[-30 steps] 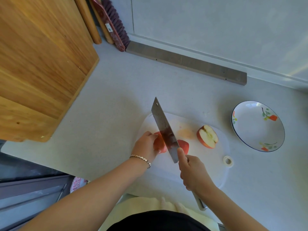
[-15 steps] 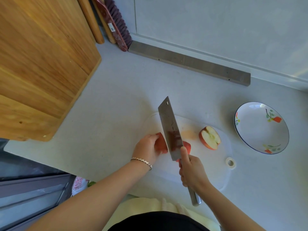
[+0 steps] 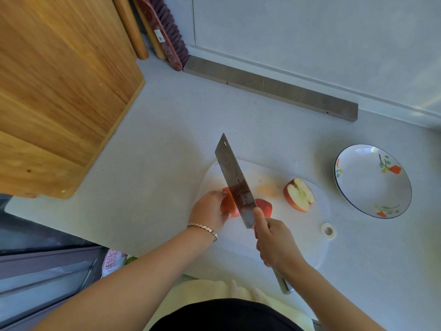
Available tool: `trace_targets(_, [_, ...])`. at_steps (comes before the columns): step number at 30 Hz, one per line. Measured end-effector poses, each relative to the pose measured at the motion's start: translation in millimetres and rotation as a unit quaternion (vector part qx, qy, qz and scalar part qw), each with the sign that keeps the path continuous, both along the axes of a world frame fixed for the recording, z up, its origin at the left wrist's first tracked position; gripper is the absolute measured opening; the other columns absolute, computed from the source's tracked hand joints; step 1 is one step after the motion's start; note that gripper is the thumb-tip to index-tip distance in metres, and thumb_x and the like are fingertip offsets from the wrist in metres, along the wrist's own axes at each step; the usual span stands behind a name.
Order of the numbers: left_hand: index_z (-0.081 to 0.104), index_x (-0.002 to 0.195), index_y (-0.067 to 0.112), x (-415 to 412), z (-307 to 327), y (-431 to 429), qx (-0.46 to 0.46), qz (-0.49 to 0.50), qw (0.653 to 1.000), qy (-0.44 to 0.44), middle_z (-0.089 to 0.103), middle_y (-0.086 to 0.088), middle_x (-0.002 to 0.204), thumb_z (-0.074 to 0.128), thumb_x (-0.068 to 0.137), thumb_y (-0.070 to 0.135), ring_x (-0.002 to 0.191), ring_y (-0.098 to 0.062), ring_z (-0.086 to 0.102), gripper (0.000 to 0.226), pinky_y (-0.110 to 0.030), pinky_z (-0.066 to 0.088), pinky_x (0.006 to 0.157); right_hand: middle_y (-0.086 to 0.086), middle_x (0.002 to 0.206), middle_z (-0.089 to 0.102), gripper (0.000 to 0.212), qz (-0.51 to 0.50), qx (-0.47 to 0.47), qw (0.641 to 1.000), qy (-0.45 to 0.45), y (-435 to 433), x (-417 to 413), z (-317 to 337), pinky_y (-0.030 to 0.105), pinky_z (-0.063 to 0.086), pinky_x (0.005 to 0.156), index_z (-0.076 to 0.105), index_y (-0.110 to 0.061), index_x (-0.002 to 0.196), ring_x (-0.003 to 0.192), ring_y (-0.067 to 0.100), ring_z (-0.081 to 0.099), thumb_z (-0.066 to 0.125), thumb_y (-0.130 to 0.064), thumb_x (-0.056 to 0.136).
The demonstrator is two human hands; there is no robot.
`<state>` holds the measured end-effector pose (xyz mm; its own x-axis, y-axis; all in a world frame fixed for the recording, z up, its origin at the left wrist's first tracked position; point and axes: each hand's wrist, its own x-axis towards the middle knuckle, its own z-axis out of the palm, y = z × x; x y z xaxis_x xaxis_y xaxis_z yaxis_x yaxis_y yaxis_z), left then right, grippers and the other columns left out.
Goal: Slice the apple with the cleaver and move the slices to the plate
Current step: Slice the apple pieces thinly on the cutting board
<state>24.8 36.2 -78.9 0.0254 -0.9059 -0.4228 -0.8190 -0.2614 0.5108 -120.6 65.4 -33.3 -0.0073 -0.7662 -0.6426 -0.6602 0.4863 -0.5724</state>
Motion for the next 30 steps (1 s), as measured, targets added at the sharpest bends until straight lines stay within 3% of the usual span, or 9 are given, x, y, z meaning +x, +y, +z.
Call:
trace_targets(8, [0.053,0.127,0.014,0,1,-1,-0.001,0.000,1.000,0.004,0.055,-0.006,0.129,0.065,0.082,0.019,0.117,-0.022,0.054,0.047,-0.028,0.042,0.100,0.009,0.062,0.043,0.062,0.016,-0.015,1.000,0.014,1,0,2,0.030,0.040,0.059,0.050,-0.005,0.071,0.055,0.018,0.041,0.026,-0.059,0.091])
trace_targets(12, [0.055,0.124,0.016,-1,1,-1,-0.005,-0.003,1.000,-0.001,0.058,-0.006,0.124,0.065,0.082,0.020,0.113,-0.023,0.057,0.043,-0.029,0.045,0.096,0.010,0.062,0.047,0.074,0.041,-0.038,0.997,0.053,11,0,1,0.026,0.039,0.057,0.059,0.008,0.080,0.055,0.016,0.042,0.024,-0.055,0.094])
trace_targets(19, [0.061,0.116,0.025,-1,2,1,-0.029,0.018,0.999,0.019,0.066,-0.002,0.109,0.066,0.079,0.025,0.103,-0.022,0.061,0.037,-0.035,0.051,0.083,0.001,0.052,0.032,0.055,0.035,-0.054,0.997,0.042,9,13,-13,0.027,0.031,0.053,0.031,-0.010,0.056,0.048,0.012,0.032,0.027,-0.047,0.098])
trace_targets(21, [0.062,0.111,0.028,0,3,3,-0.042,0.034,0.998,0.037,0.068,0.000,0.105,0.067,0.078,0.024,0.100,-0.021,0.063,0.034,-0.035,0.052,0.080,0.001,0.051,0.036,0.053,-0.004,-0.032,0.999,0.015,10,12,-16,0.026,0.033,0.052,0.036,-0.013,0.057,0.047,0.012,0.035,0.028,-0.047,0.098])
trace_targets(25, [0.061,0.119,0.016,-1,0,5,-0.029,0.052,0.996,0.071,0.064,-0.003,0.119,0.069,0.075,0.009,0.109,-0.022,0.061,0.045,-0.033,0.049,0.092,0.004,0.053,0.037,0.054,-0.115,0.058,0.989,-0.073,1,2,-7,0.019,0.034,0.039,0.046,-0.009,0.069,0.040,0.012,0.034,0.028,-0.052,0.096])
trace_targets(28, [0.060,0.120,0.006,-3,-6,5,-0.020,0.079,0.987,0.136,0.056,-0.011,0.125,0.068,0.073,-0.004,0.110,-0.029,0.059,0.049,-0.040,0.049,0.097,0.005,0.056,0.040,0.053,-0.098,0.056,0.991,-0.071,0,-4,4,0.018,0.035,0.039,0.047,-0.010,0.069,0.041,0.012,0.035,0.029,-0.053,0.095])
trace_targets(30, [0.058,0.122,0.006,-4,-9,4,-0.011,0.089,0.986,0.138,0.052,-0.011,0.123,0.069,0.075,-0.002,0.108,-0.030,0.059,0.049,-0.040,0.049,0.097,0.005,0.057,0.042,0.054,-0.084,0.049,0.994,-0.058,0,-4,8,0.017,0.035,0.039,0.047,-0.010,0.069,0.042,0.011,0.036,0.029,-0.054,0.094])
